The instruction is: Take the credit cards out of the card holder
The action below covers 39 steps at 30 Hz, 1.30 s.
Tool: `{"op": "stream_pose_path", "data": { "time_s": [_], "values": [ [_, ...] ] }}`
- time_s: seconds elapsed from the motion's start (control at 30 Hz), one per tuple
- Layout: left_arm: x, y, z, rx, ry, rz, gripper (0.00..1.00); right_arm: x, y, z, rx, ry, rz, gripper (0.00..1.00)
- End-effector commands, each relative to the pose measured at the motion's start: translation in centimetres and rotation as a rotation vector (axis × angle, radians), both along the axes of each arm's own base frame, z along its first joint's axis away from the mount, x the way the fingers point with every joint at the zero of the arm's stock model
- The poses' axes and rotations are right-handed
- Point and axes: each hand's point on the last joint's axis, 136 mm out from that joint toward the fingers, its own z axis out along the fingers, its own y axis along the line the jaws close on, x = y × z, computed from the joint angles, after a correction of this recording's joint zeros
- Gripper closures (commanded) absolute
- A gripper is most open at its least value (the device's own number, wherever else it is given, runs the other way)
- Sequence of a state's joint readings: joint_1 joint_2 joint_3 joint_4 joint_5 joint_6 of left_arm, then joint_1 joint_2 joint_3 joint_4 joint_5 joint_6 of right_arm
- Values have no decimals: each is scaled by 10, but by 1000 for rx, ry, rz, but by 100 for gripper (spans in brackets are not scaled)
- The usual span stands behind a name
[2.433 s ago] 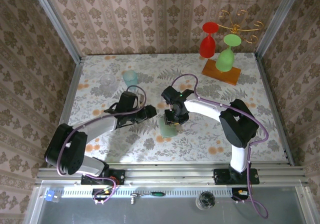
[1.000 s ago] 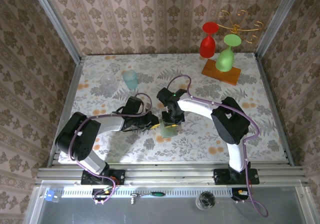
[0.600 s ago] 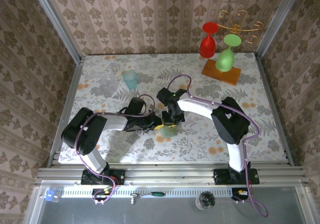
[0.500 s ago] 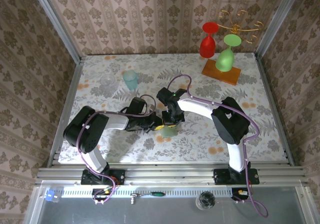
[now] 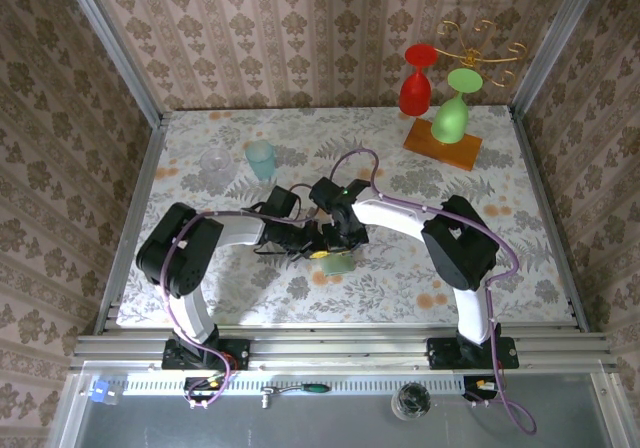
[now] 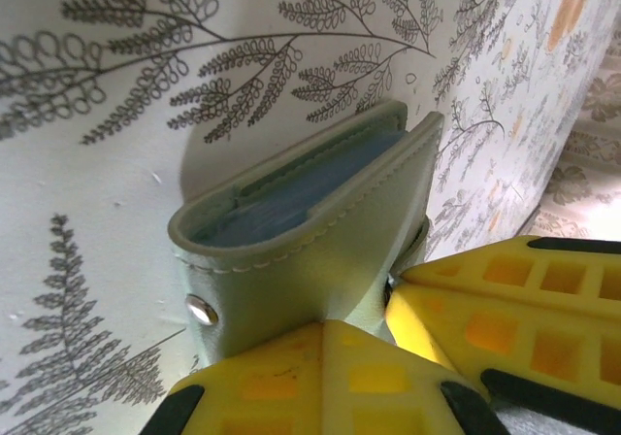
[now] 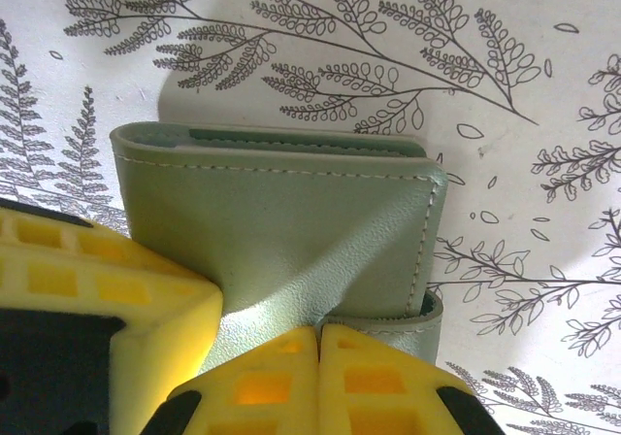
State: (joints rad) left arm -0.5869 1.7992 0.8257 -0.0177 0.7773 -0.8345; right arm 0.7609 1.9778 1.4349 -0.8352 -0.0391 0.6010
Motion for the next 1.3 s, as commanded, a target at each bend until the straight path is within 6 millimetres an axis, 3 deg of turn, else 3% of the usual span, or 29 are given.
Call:
{"op": "stream_pose_path", "data": {
  "time_s": [0.0,0.2,0.93,1.1,1.27],
  "values": [
    [-38,54,-75,287,173,28,99,-7,-45,-9,-221,11,23,100],
    [-43,66,-87,340,203,28,100,0,-61,1,-301,-42,38,100],
    [-50,65,-97,399,234,-20,100,8,-89,21,-455,-143,66,100],
    [-48,62,-94,391,219,-27,100,7,-88,23,-429,-162,55,100],
    [-41,56,-85,356,171,-24,100,4,-71,22,-263,-139,6,100]
  ]
}}
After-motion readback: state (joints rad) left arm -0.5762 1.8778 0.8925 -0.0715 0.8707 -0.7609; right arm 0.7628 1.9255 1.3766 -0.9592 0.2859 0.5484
